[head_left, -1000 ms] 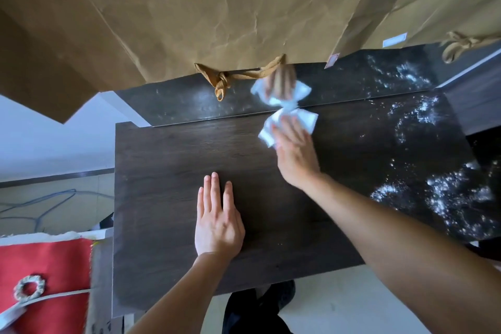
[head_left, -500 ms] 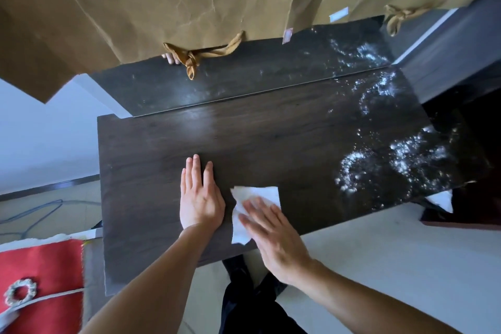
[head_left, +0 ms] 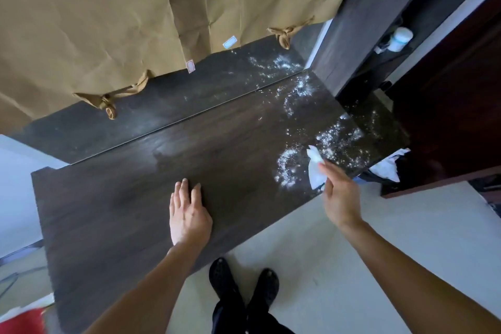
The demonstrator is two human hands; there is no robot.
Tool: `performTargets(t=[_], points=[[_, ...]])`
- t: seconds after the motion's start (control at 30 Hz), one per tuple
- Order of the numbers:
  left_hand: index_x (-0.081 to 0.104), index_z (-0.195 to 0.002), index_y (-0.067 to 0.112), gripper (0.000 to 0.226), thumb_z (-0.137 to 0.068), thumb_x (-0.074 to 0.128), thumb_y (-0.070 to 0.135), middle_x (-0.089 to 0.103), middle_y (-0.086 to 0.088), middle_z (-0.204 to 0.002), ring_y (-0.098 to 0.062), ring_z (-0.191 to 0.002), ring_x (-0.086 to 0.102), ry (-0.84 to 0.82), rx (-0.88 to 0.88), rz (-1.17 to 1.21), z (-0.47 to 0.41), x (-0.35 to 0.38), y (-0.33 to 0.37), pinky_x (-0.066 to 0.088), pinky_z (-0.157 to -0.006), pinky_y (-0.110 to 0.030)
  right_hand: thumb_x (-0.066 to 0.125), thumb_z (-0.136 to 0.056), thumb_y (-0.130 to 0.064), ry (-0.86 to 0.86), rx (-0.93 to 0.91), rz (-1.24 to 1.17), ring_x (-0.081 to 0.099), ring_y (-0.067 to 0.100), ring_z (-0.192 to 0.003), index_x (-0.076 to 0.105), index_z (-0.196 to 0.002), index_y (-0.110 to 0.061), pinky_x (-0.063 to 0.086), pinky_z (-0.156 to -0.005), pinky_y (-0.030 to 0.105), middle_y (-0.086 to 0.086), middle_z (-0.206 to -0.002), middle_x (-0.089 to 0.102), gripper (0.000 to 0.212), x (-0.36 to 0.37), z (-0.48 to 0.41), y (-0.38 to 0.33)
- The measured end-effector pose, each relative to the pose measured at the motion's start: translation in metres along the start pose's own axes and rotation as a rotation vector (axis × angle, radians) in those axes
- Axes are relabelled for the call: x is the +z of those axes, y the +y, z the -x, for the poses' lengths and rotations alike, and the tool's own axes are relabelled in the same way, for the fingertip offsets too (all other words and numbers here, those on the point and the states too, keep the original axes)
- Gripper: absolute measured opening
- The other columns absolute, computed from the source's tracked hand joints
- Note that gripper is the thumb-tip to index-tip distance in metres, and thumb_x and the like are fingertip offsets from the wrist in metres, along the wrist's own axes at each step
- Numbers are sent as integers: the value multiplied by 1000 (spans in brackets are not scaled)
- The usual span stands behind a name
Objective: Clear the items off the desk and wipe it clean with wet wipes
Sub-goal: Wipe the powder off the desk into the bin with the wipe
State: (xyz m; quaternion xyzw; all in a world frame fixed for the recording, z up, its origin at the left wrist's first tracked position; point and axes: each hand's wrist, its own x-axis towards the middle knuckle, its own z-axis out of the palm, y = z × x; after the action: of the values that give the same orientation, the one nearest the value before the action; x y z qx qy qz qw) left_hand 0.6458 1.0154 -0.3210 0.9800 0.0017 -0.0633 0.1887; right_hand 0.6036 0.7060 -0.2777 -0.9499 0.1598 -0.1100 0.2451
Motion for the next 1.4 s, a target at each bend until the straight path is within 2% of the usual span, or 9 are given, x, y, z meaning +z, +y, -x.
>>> performTargets(t=[0.1,0.17,0.33,0.6,0.77,1.0,1.1,1.2,1.4], points=[[59,-118,1,48,-73,45,7,46,-27,-136,-46,-130,38,-8,60,14,-9,7,23,34,-107,-54,48,-92,-14,-101,49,30,50,36,-124,58,-123,-2,46,-95,42,21,-134,52,36,28,13,-17],[59,-119,1,45,-74,54,1,45,-27,-137,-46,-130,38,11,90,19,-19,13,30,33,-108,-54,41,-96,-33,-178,-126,66,47,34,-127,65,-114,-6,46,-96,38,22,-134,52,40,48,34,-23],[56,-122,1,48,-74,60,-4,40,-25,-142,-42,-135,32,62,146,-12,-43,24,27,26,-112,-51,29,-101,-30,-76,-152,243,28,33,-139,49,-135,-10,32,-109,43,21,-147,36,45,61,12,-4],[51,-127,3,50,-80,33,11,35,-23,-146,-38,-139,25,72,163,-68,-45,31,25,16,-115,-46,24,-100,-37,-311,-271,340,14,29,-145,22,-147,-5,24,-113,45,15,-155,18,57,79,53,-13],[52,-126,2,52,-81,29,14,37,-24,-145,-39,-138,28,76,172,-73,-46,30,26,18,-114,-47,11,-91,-52,-192,277,369,8,33,-145,16,-147,0,18,-116,50,21,-156,10,76,71,-26,10],[52,-126,1,52,-82,29,14,37,-24,-145,-38,-137,29,69,162,-90,-47,28,27,14,-114,-43,37,-91,-52,-377,-202,381,14,30,-145,23,-147,-4,19,-114,44,16,-155,14,75,82,47,-32],[53,-125,1,52,-81,28,13,38,-24,-145,-38,-137,30,91,174,-89,-47,29,27,15,-115,-43,31,-92,-53,-278,-38,449,16,33,-143,25,-146,-1,22,-115,46,20,-154,18,75,82,-22,-8],[52,-126,1,50,-82,29,11,37,-24,-145,-38,-138,29,96,188,-88,-48,31,26,16,-115,-43,19,-94,-55,-285,188,454,-2,28,-146,7,-149,-4,8,-119,43,18,-157,1,76,95,-75,-15],[52,-126,-1,50,-82,30,11,34,-25,-146,-38,-139,27,63,185,-77,-47,29,26,18,-114,-47,19,-94,-60,-425,-87,393,-1,27,-146,8,-150,-5,5,-118,41,15,-157,1,79,92,17,-53]])
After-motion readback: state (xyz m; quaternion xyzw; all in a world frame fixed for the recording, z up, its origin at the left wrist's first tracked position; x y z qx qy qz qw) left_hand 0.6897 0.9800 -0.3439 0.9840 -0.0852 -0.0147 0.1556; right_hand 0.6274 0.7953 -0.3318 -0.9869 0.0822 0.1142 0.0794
